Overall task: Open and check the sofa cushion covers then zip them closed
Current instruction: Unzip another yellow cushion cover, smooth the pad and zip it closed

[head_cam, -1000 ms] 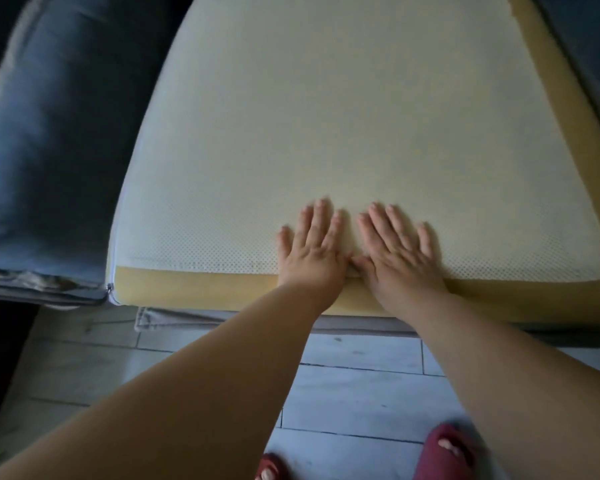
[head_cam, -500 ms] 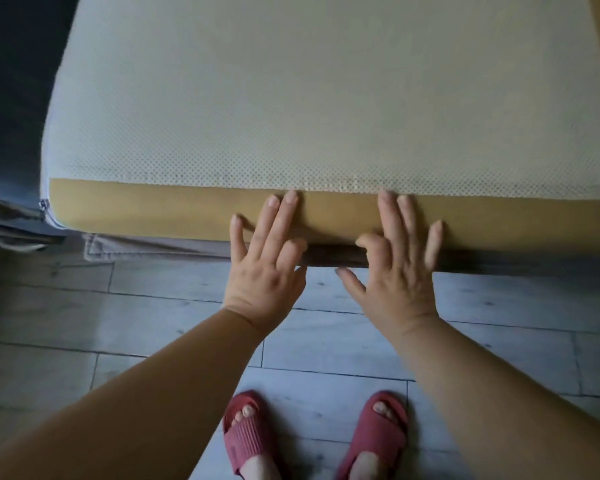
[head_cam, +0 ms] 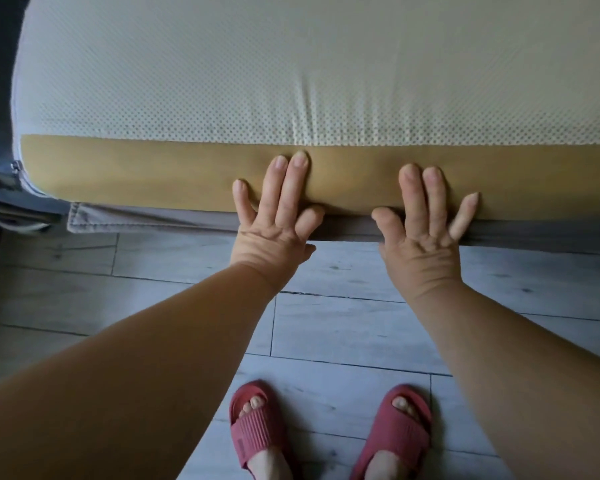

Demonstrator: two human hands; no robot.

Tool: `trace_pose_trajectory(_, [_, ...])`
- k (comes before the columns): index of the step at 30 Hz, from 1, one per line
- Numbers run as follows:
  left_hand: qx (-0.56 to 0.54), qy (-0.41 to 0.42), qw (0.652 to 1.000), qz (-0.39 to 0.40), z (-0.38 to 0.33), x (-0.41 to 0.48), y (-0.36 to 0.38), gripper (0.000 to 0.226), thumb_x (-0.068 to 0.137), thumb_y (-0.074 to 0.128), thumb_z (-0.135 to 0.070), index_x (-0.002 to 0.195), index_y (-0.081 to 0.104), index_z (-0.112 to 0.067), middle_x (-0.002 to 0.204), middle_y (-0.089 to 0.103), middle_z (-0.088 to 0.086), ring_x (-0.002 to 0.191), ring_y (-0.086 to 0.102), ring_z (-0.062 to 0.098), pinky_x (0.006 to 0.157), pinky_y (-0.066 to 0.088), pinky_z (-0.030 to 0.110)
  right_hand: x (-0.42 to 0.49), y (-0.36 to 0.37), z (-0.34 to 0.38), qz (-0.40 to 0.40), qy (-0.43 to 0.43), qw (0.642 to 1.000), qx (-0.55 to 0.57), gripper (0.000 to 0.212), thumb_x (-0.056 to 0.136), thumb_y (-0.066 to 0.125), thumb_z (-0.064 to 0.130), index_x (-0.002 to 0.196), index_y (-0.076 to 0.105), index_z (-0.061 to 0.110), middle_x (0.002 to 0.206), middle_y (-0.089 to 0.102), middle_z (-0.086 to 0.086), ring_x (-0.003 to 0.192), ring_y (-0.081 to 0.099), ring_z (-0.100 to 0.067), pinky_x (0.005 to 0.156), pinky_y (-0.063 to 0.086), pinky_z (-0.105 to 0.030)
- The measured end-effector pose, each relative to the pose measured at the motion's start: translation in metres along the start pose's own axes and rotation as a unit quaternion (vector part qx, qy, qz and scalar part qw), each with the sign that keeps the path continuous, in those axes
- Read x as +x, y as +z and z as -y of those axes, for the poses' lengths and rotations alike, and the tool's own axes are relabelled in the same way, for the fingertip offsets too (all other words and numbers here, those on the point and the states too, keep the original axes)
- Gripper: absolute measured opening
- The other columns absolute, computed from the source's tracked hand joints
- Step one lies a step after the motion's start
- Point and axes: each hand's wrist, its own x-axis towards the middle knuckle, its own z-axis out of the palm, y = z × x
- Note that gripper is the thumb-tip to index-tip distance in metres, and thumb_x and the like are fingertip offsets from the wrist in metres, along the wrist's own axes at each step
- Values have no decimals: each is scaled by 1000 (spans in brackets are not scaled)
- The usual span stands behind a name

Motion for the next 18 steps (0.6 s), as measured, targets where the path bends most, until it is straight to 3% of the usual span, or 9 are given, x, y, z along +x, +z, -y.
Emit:
trace_pose_trajectory(2, [0, -17, 1000, -14, -4, 1, -2, 67, 56, 85, -29, 102, 37, -22, 154, -19, 17, 144, -12, 35, 100, 18, 73, 3, -6, 2, -14, 16, 1000, 7, 3, 97, 61, 24, 97, 58, 24, 153, 25, -1, 150, 12, -22, 117, 3, -54])
trace_pose_trajectory(4, [-7, -36, 999, -38, -8, 1, -5, 50, 65, 80, -15, 97, 42, -22, 153, -6, 14, 142, 0, 34, 107, 4, 68, 10, -20, 7, -20, 51, 998, 26, 16, 93, 64, 18, 79, 60, 25, 147, 34, 4, 144, 22, -20, 117, 9, -49])
trace_pose_trajectory(7, [-85, -77, 993, -42, -17, 2, -22, 26, 70, 72, -6, 82, 55, -22, 153, 6, 8, 142, -2, 28, 110, -10, 54, 21, -42, 12, 38, 118, 989, 78, 19, 85, 66, 9, 72, 60, 21, 145, 31, 11, 141, 18, -12, 116, 7, -43])
trace_pose_trajectory(10, [-134, -103, 985, -17, -23, 9, -56, 23, 70, 69, -5, 70, 54, -22, 153, 11, 5, 142, 1, 27, 110, -3, 47, 34, -69, 12, 95, 130, 979, 126, 21, 79, 69, 3, 71, 58, 19, 148, 34, 7, 142, 18, -14, 115, 7, -45])
trace_pose_trajectory(14, [-159, -88, 983, -12, -14, 24, -124, 26, 67, 76, -6, 65, 54, -20, 153, 26, 14, 141, 18, 36, 108, 14, 54, 79, -122, -2, 115, 101, 975, 160, 29, 76, 72, 3, 65, 50, 18, 149, 42, -2, 141, 30, -25, 110, 15, -50])
trace_pose_trajectory(18, [-139, -56, 989, -5, 4, 60, -228, 22, 72, 75, -12, 67, 55, -21, 153, 26, 18, 141, 17, 39, 111, 6, 50, 153, -194, -26, 103, 75, 979, 161, 24, 74, 70, 0, 66, 52, 14, 148, 45, -8, 140, 35, -31, 109, 18, -56])
